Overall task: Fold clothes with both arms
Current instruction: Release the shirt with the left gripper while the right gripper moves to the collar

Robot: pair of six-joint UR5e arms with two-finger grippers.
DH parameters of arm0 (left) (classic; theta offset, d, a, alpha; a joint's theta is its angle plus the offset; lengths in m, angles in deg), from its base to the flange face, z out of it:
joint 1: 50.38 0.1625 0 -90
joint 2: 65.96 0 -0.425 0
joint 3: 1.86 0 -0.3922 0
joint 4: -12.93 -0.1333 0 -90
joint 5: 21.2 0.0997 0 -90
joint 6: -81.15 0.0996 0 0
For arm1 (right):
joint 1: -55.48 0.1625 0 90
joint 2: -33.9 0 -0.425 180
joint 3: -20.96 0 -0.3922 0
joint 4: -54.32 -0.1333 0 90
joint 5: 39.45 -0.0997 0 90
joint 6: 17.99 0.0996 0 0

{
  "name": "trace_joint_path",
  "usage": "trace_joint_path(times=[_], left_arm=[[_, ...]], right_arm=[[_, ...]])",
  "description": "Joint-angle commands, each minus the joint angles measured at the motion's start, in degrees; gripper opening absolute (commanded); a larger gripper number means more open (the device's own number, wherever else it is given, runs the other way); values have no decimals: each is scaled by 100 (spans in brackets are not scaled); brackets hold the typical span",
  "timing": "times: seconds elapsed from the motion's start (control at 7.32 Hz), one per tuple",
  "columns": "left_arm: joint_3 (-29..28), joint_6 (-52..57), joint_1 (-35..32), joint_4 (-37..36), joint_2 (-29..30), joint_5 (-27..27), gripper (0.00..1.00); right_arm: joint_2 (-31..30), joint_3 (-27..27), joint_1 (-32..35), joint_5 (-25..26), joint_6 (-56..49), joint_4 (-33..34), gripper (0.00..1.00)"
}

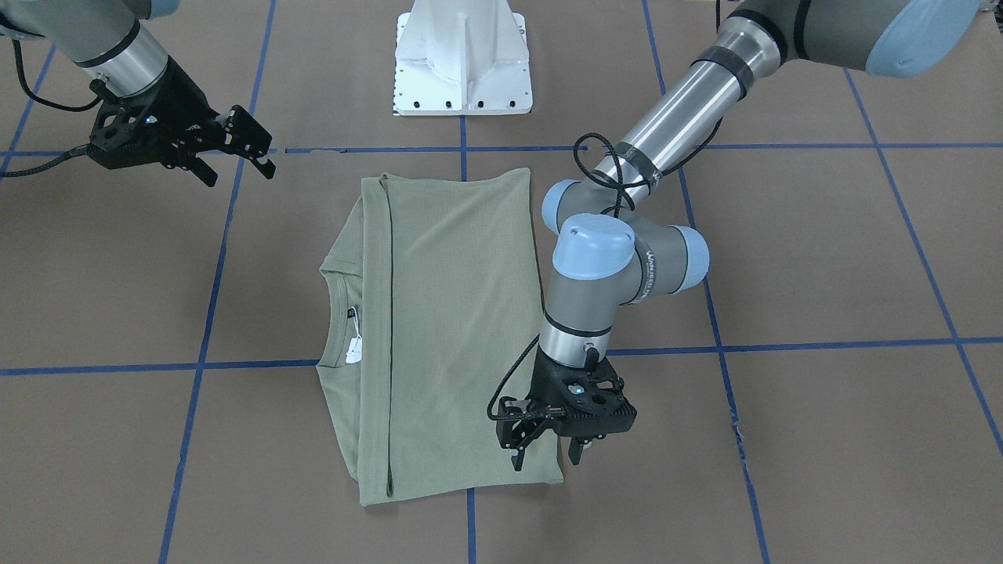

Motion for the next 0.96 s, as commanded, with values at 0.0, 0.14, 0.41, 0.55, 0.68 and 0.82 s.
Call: trace_joint_path(times=[0.0, 0.14, 0.41, 0.55, 0.68, 0.82], left_arm=[[712, 217, -162, -313, -466, -753, 99], [1519, 226, -162, -603, -949, -1148, 99], [3145, 287, -180, -1516, -1776, -1476, 99], [3788, 409, -180, -1790, -2102, -1608, 99], [4316, 471, -180, -2071, -2323, -1783, 99], [4513, 472, -180, -2135, -2429, -1794, 99]], right_arm=[[333, 420, -80, 104, -21, 34, 100], [500, 648, -141, 227, -82, 51, 100], [938, 817, -404, 577, -135, 661, 100], [1516, 1044, -701, 980, -353, 1328, 100], [2043, 1281, -904, 1253, -607, 1865, 100], [2223, 1396, -1046, 1265, -723, 1940, 100]])
